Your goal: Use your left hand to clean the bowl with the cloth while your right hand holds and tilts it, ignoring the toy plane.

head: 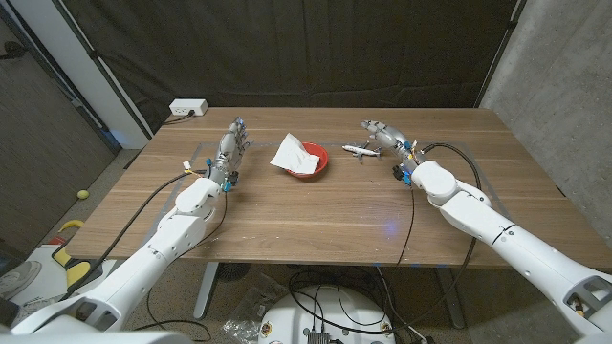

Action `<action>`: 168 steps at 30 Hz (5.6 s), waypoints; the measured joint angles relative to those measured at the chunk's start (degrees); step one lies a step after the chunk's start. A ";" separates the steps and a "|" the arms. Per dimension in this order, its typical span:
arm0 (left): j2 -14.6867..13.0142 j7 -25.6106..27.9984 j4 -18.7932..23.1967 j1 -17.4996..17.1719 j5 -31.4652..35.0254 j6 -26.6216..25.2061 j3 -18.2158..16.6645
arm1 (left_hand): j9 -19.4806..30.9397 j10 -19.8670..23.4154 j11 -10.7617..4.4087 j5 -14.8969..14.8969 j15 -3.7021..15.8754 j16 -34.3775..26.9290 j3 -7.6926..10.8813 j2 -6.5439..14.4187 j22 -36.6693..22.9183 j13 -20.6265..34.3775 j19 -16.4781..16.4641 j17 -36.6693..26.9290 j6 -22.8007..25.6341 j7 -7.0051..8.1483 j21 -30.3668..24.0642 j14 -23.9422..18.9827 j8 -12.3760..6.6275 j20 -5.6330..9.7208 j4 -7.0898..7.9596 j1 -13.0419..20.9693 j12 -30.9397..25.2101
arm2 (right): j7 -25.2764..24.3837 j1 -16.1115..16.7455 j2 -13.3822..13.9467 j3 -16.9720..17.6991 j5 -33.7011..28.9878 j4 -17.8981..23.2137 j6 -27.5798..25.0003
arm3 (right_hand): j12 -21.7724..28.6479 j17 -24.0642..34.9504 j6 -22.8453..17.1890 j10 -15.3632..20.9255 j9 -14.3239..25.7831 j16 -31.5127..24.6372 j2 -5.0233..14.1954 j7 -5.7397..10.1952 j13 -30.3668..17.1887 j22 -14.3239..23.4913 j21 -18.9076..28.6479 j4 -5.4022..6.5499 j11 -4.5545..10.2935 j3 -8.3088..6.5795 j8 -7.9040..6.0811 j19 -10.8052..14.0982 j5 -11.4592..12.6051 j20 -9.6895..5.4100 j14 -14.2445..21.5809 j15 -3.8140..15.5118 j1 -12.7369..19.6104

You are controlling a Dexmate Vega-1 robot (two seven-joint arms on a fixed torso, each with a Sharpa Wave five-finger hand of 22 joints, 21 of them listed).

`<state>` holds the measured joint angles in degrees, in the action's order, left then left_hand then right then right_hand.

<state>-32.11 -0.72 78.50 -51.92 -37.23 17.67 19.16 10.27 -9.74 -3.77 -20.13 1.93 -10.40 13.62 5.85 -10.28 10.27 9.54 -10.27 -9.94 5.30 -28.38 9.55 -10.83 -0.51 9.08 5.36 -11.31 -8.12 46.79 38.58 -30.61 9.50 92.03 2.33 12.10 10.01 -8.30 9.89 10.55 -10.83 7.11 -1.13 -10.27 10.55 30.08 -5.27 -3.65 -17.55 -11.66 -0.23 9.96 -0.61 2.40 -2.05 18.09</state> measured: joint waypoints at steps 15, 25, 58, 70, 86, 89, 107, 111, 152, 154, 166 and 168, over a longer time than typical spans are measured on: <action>-1.05 0.43 1.55 -1.25 0.07 0.20 -0.46 | 0.00 0.00 0.00 0.00 0.00 0.00 0.00 0.23 0.00 0.00 0.00 0.00 0.00 0.00 0.22 0.00 0.00 0.00 0.00 0.23 0.00 | -1.26 -1.20 1.36 -3.46 -8.90 7.18 -7.15 | 0.88 -0.16 -3.90 3.68 -0.01 -0.88 0.63 -0.41 0.00 0.00 -0.24 -0.66 0.41 -0.32 -0.22 2.15 0.00 -0.73 6.04 1.33 1.51; -1.20 0.81 1.77 -1.64 0.66 0.61 -0.49 | -0.01 0.00 0.00 0.00 0.00 0.00 0.00 0.22 0.01 0.00 0.00 0.00 0.00 0.00 0.44 0.00 0.00 0.00 0.00 0.22 0.00 | 0.04 -3.14 0.62 -5.88 -12.97 9.07 -11.40 | 0.18 -0.15 -3.12 1.77 -0.01 -0.16 2.62 -0.86 0.00 -0.01 -0.85 -3.24 0.81 -2.58 0.25 2.56 0.45 -1.13 5.52 1.84 6.75; -1.68 1.82 2.67 -2.55 1.70 1.42 -0.86 | -0.01 0.00 0.00 0.00 0.00 0.00 -0.17 0.22 0.01 -0.01 -0.32 0.01 0.00 0.00 0.86 0.00 0.00 -0.32 -0.17 0.22 0.00 | 5.03 -12.56 -5.01 -15.31 -23.82 6.89 -21.99 | 1.10 -0.06 -6.20 7.12 0.26 -0.88 -0.75 -0.84 0.00 0.27 0.70 -4.46 1.75 -3.31 -0.44 9.23 1.07 -1.64 13.05 4.36 16.00; -1.90 1.71 3.33 -2.90 1.94 1.52 -0.79 | -0.01 0.00 0.00 0.00 0.00 0.00 -0.17 0.22 0.01 -0.01 -0.32 0.01 0.00 0.00 0.89 0.00 0.00 -0.31 -0.16 0.22 0.00 | 5.77 -15.52 -7.01 -18.84 -28.30 3.83 -23.47 | 1.55 0.27 -8.91 9.82 0.26 -1.33 -1.78 -0.72 0.00 0.53 1.58 -3.81 2.27 -1.88 -0.66 11.26 1.51 -1.63 16.06 4.40 17.09; -2.25 1.79 3.54 -3.74 1.85 1.52 -1.02 | -0.01 0.00 0.00 0.00 0.00 0.00 -0.33 0.22 0.01 -0.01 -0.32 0.01 0.00 0.00 1.31 0.00 0.00 -0.31 0.00 0.22 0.00 | 8.38 -20.18 -10.83 -23.28 -32.61 -2.35 -26.24 | 1.55 0.26 -9.83 11.52 0.25 -1.33 -2.80 -0.22 0.00 0.53 1.58 -3.25 2.46 -0.85 -0.66 11.98 1.94 -1.55 17.55 4.65 17.57; -2.26 1.79 3.46 -3.87 1.77 1.52 -1.13 | -0.01 0.00 0.00 0.00 0.00 0.00 -0.42 0.22 0.01 -0.01 -0.32 0.01 0.00 0.00 1.33 0.00 0.00 -0.31 0.09 0.22 0.00 | 8.65 -20.88 -11.38 -23.99 -33.27 -3.39 -26.44 | 1.55 0.26 -10.14 11.70 0.25 -1.33 -2.80 0.09 0.00 0.53 1.92 -3.25 2.28 -0.86 -0.66 11.98 2.38 -1.55 18.01 4.50 17.58; -2.34 1.98 3.20 -4.61 1.34 2.12 -1.66 | -0.01 0.00 0.00 0.00 0.00 0.00 -0.66 0.22 0.01 -0.01 -0.32 0.01 0.00 0.00 1.33 0.00 0.00 -0.31 -0.15 0.22 0.00 | 10.50 -24.41 -13.88 -28.25 -37.51 -7.38 -27.38 | 2.00 0.25 -12.60 14.63 0.24 -1.33 -1.27 0.50 -0.29 0.52 2.56 -3.28 2.55 -0.89 -1.10 13.22 3.27 -1.73 20.90 4.73 19.57; -2.35 2.00 3.13 -4.72 1.26 2.22 -1.76 | -0.01 0.00 0.00 0.00 0.00 0.00 -0.66 0.22 0.01 -0.01 -0.32 0.01 0.00 0.00 1.33 0.00 0.00 -0.31 -0.15 0.22 0.00 | 11.26 -25.28 -14.55 -29.40 -38.74 -8.50 -27.94 | 2.00 0.49 -12.58 14.73 0.24 -1.33 -1.36 0.52 -0.29 0.80 2.56 -3.48 3.10 -1.13 -1.10 13.21 3.62 -1.73 21.30 4.52 20.08; -1.78 0.54 0.61 -3.42 0.77 3.36 -1.88 | -0.01 0.00 0.00 -0.21 0.00 0.00 -0.89 0.22 0.01 -0.01 -0.63 0.01 0.00 0.00 2.12 0.00 0.00 -0.62 0.09 0.22 0.00 | 12.50 -28.55 -16.44 -35.20 -46.77 -12.86 -33.21 | 1.91 7.73 -26.64 25.39 0.10 -11.40 2.54 7.34 -0.55 5.44 14.94 -4.40 8.60 -5.46 -2.33 19.56 4.66 -1.96 40.65 6.42 33.90; -1.75 0.51 0.51 -3.37 0.77 3.45 -1.87 | -0.01 0.00 0.00 -0.21 0.00 0.00 -0.89 0.22 0.01 -0.01 -0.63 0.01 0.00 0.00 2.12 0.00 0.00 -0.62 0.09 0.22 0.00 | 12.66 -28.56 -16.40 -35.39 -47.15 -12.86 -33.22 | 1.06 8.76 -24.86 25.09 0.17 -12.73 1.17 7.52 -0.55 6.21 16.34 -5.01 8.44 -4.79 -1.19 19.56 4.66 -1.96 41.16 6.78 35.79; -1.44 0.47 -0.22 -2.94 0.69 3.52 -1.84 | -0.01 0.00 0.00 -0.21 0.00 0.00 -1.13 0.22 0.01 -0.01 -0.63 0.01 0.00 0.00 2.33 0.00 0.00 -0.62 -0.16 0.22 0.00 | 17.34 -29.98 -17.05 -36.65 -48.27 -13.90 -34.64 | -0.53 13.20 -16.82 22.49 0.47 -18.52 -3.08 5.46 -1.24 9.55 22.24 -4.19 7.10 0.95 0.72 17.36 5.49 -1.84 42.44 6.74 39.11; -1.42 0.43 -0.36 -2.87 0.67 3.52 -1.83 | -0.01 0.00 0.00 -0.21 0.00 0.00 -1.13 0.22 0.01 -0.01 -0.63 0.01 0.00 0.00 2.33 0.00 0.00 -0.62 -0.16 0.22 0.00 | 17.39 -30.09 -17.14 -36.76 -48.41 -14.04 -34.65 | 0.89 15.60 -19.05 26.43 0.54 -22.27 -2.70 5.75 -1.85 11.07 25.31 -4.70 7.89 1.36 -0.01 17.36 5.94 -1.84 44.66 7.22 43.65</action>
<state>-33.53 -0.29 78.14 -54.79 -36.56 21.19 17.33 10.25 -9.73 -3.77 -20.34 1.93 -10.40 12.49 6.07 -10.26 10.26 8.92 -10.26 -9.93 5.29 -26.05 9.55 -10.83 -1.13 8.93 5.58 -11.31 9.26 16.69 21.44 -67.38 -38.91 77.99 -32.32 13.00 25.62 -27.35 36.32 11.09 -33.10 4.41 4.62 -12.13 21.62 55.39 -9.97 4.23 -16.19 -11.67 17.13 15.90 -2.45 47.07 5.17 61.75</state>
